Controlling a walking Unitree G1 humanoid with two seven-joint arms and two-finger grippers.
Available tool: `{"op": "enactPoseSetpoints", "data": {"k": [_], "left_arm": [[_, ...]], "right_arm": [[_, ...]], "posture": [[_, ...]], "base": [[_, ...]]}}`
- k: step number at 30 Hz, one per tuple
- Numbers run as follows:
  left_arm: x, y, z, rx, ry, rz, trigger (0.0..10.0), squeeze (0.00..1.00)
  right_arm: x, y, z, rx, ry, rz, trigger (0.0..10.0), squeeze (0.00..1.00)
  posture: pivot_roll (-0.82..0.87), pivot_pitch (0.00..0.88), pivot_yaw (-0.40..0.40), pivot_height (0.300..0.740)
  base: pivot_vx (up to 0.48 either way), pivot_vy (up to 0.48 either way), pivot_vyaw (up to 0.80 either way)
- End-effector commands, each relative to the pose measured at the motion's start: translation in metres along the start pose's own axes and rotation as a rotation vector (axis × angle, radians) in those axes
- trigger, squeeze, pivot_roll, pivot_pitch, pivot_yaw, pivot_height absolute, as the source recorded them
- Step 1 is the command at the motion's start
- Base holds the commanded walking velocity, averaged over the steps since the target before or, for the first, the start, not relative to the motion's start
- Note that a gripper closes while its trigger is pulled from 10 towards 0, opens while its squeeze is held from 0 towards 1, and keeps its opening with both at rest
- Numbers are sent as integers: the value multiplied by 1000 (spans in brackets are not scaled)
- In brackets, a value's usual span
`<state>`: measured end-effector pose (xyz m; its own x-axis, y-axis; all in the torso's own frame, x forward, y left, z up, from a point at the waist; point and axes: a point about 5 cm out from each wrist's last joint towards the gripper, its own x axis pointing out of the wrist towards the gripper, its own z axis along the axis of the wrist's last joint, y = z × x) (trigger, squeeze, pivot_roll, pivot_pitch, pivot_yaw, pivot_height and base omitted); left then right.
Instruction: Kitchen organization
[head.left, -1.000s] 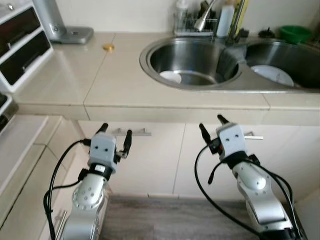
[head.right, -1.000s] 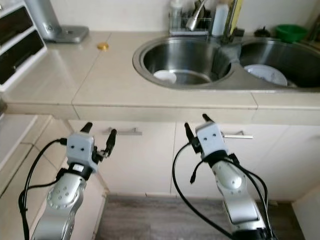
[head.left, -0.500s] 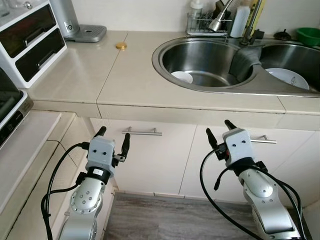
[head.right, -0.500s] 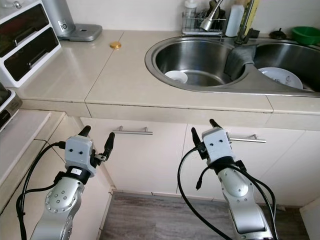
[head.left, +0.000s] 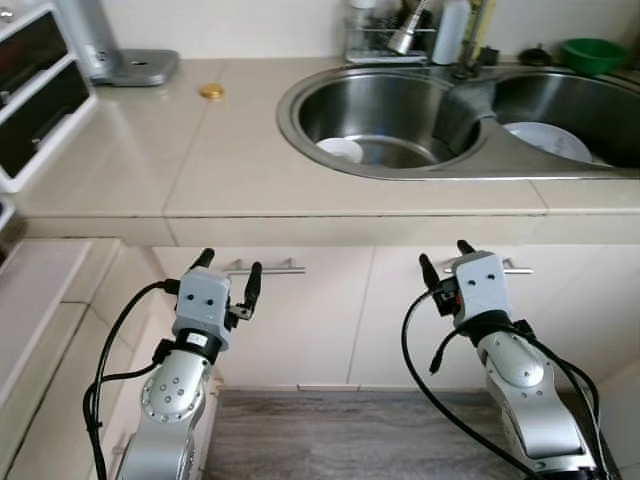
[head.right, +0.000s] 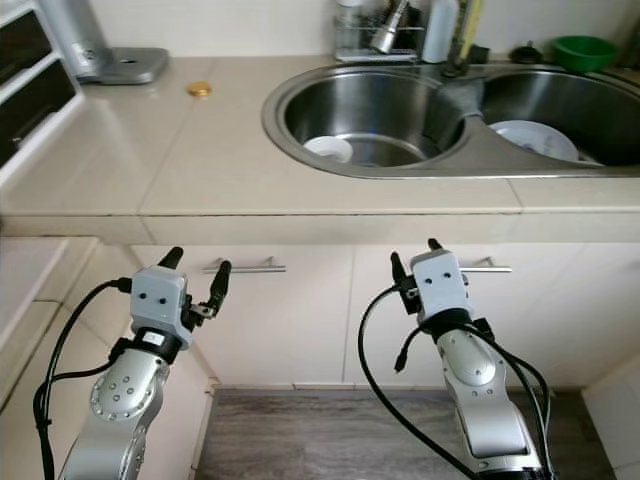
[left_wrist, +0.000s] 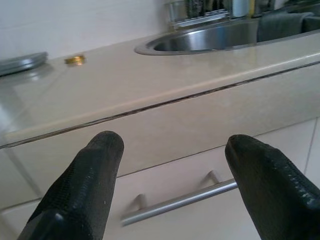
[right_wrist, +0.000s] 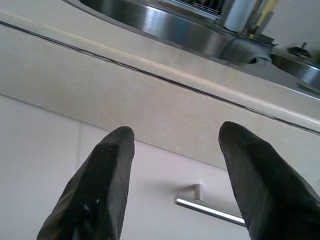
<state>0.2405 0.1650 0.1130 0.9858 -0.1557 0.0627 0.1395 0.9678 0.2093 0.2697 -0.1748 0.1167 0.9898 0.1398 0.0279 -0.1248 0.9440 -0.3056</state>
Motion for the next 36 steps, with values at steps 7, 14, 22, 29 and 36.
{"op": "enactPoseSetpoints", "data": {"k": [7,14,22,29,36], "left_arm": [[1,2,-1,10,7,12,10000,0],[0,3,0,11,4,20,10000,0],[1,3,0,14,1,21,10000,0],[1,3,0,13,1,16,10000,0],[1,3,0,13,2,16,10000,0]], "right_arm": [[1,1,2,-15,-11,5,10000,0],[1,1,2,-4,-12,8,10000,0],[1,1,2,-1,-15,10,10000,0],[0,2,4,11,-32,19,10000,0],[0,1,4,14,-38,19,10000,0]], "posture": [[-28,4,-12,740],[-26,6,-14,740],[-28,7,-14,740],[-29,9,-13,740],[-28,11,-13,740]], "base": [[0,0,-336],[0,0,0],[0,0,0],[0,0,0],[0,0,0]]}}
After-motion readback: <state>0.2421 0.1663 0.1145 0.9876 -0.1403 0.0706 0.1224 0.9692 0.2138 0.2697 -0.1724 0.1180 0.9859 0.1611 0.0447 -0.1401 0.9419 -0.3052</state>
